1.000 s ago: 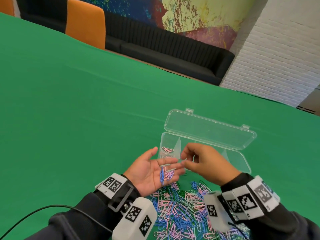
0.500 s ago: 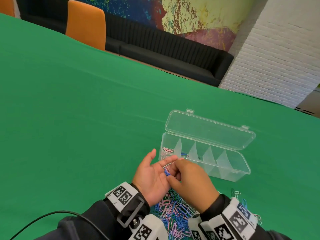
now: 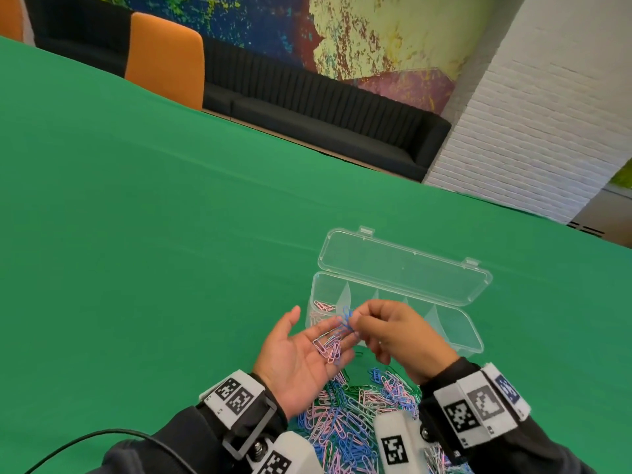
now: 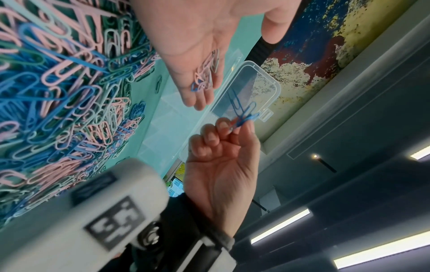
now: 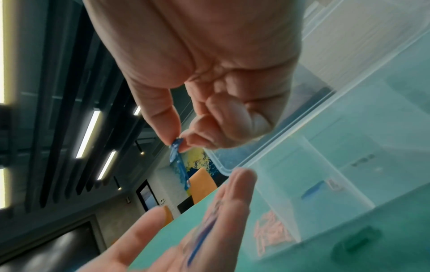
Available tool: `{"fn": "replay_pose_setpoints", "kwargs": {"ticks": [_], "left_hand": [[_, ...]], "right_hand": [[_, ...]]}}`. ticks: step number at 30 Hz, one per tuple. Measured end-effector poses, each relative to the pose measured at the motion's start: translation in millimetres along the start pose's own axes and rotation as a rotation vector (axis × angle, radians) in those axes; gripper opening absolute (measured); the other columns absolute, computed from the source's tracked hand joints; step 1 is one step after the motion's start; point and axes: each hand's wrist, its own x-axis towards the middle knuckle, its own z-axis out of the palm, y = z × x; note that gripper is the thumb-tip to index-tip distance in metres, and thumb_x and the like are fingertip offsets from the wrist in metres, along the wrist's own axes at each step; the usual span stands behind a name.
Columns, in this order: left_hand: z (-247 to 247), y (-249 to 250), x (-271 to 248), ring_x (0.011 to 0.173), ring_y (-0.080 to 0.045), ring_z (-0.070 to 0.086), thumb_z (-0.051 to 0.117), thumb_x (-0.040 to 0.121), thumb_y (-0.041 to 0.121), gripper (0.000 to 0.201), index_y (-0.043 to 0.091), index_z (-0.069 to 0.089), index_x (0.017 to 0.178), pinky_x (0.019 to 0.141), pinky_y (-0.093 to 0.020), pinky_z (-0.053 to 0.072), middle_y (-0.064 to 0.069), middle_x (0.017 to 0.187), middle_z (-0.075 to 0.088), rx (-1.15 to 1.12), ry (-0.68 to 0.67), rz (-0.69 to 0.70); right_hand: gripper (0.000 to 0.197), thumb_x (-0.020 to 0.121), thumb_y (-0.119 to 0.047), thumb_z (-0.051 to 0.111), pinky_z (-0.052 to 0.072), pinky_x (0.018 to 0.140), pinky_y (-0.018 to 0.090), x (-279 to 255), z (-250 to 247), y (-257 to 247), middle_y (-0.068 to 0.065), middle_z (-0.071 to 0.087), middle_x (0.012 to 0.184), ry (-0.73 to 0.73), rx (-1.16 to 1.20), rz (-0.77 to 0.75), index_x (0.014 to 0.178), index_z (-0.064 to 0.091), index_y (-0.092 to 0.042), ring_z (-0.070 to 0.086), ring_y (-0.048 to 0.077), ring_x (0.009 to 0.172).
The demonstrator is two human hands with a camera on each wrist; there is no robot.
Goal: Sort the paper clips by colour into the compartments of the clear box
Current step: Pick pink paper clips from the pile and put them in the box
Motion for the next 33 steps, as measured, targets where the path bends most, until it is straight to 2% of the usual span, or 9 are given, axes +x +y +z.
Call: {"fn": "replay_pose_setpoints", "kwargs": {"ticks": [5,8,13,19,21,25,28,30,33], "left_hand": [[-0.7,2.8,-1.1,0.095,-0.037,0.067,0.038,0.092,0.047,0.064,-0.008,0.053,0.119,0.072,-0.042,0.056,-0.029,0.117,0.061,0.018,0.018,0.003],[-2.2,5.3,-0.8,0.094,-0.036,0.067,0.037,0.094,0.046,0.061,-0.008,0.053,0.118,0.072,-0.041,0.056,-0.029,0.116,0.062,0.023,0.028,0.018],[-8.6,4.5,1.8,0.092,-0.034,0.067,0.034,0.098,0.035,0.051,-0.007,0.054,0.118,0.071,-0.037,0.056,-0.028,0.110,0.065,0.124,0.061,0.010],[-7.3,3.0,0.8,0.089,-0.035,0.067,0.034,0.097,0.037,0.053,-0.009,0.055,0.115,0.062,-0.037,0.059,-0.030,0.110,0.064,0.129,0.047,-0.015],[-5.9,3.5,0.4,0.093,-0.036,0.066,0.035,0.096,0.040,0.057,-0.009,0.055,0.116,0.066,-0.039,0.058,-0.030,0.112,0.063,0.122,0.034,-0.031],[-1.4,4.1,-1.1,0.097,-0.037,0.063,0.038,0.089,0.046,0.065,-0.009,0.052,0.120,0.078,-0.042,0.052,-0.031,0.117,0.060,0.101,0.034,-0.059],[1.2,3.5,-2.8,0.094,-0.039,0.059,0.045,0.079,0.049,0.073,-0.011,0.048,0.122,0.065,-0.041,0.056,-0.035,0.121,0.055,0.040,0.017,-0.065],[0.1,2.8,-3.1,0.087,-0.037,0.060,0.045,0.077,0.051,0.078,-0.012,0.048,0.123,0.062,-0.040,0.054,-0.034,0.111,0.058,0.027,0.003,-0.063],[-0.8,2.0,-3.9,0.077,-0.033,0.057,0.046,0.076,0.054,0.083,-0.011,0.046,0.128,0.068,-0.040,0.043,-0.027,0.093,0.059,0.018,-0.009,-0.070]], "right_hand": [[0.020,0.089,-0.008,0.057,0.027,0.035,0.016,22.2,-22.4,-7.6,0.000,0.043,0.056,0.171,0.009,0.011,0.069,0.053,-0.011,0.033,0.007,0.039],[0.020,0.090,-0.009,0.057,0.028,0.036,0.017,31.3,-28.6,-7.4,0.001,0.043,0.058,0.224,0.002,0.040,0.069,0.053,-0.011,0.033,0.009,0.041],[0.014,0.091,-0.023,0.059,0.032,0.041,0.019,31.7,-33.0,-4.1,0.001,0.049,0.067,0.313,-0.075,0.055,0.082,0.060,-0.012,0.035,0.009,0.047],[0.004,0.090,-0.012,0.059,0.030,0.038,0.010,13.1,-32.6,4.2,0.000,0.049,0.064,0.246,-0.103,-0.030,0.088,0.063,-0.011,0.037,-0.003,0.037],[0.006,0.089,-0.010,0.059,0.031,0.040,0.011,8.2,-31.5,7.8,0.003,0.049,0.065,0.199,-0.150,-0.051,0.084,0.063,-0.013,0.036,-0.001,0.039],[0.011,0.086,-0.014,0.063,0.038,0.055,0.020,-3.7,-19.9,14.3,0.003,0.055,0.068,0.060,-0.346,-0.114,0.079,0.064,-0.022,0.043,0.008,0.056],[0.006,0.083,-0.017,0.065,0.040,0.058,0.018,-14.8,-1.8,18.7,-0.004,0.060,0.067,-0.018,-0.512,-0.175,0.080,0.064,-0.023,0.045,0.000,0.054],[0.003,0.080,-0.021,0.065,0.039,0.058,0.016,-19.6,8.5,18.5,-0.008,0.056,0.066,-0.029,-0.617,-0.232,0.082,0.063,-0.022,0.046,0.000,0.056],[0.005,0.079,-0.026,0.061,0.039,0.062,0.018,-20.5,19.1,14.7,-0.009,0.052,0.068,-0.002,-0.744,-0.271,0.084,0.059,-0.026,0.046,0.003,0.062]]}}
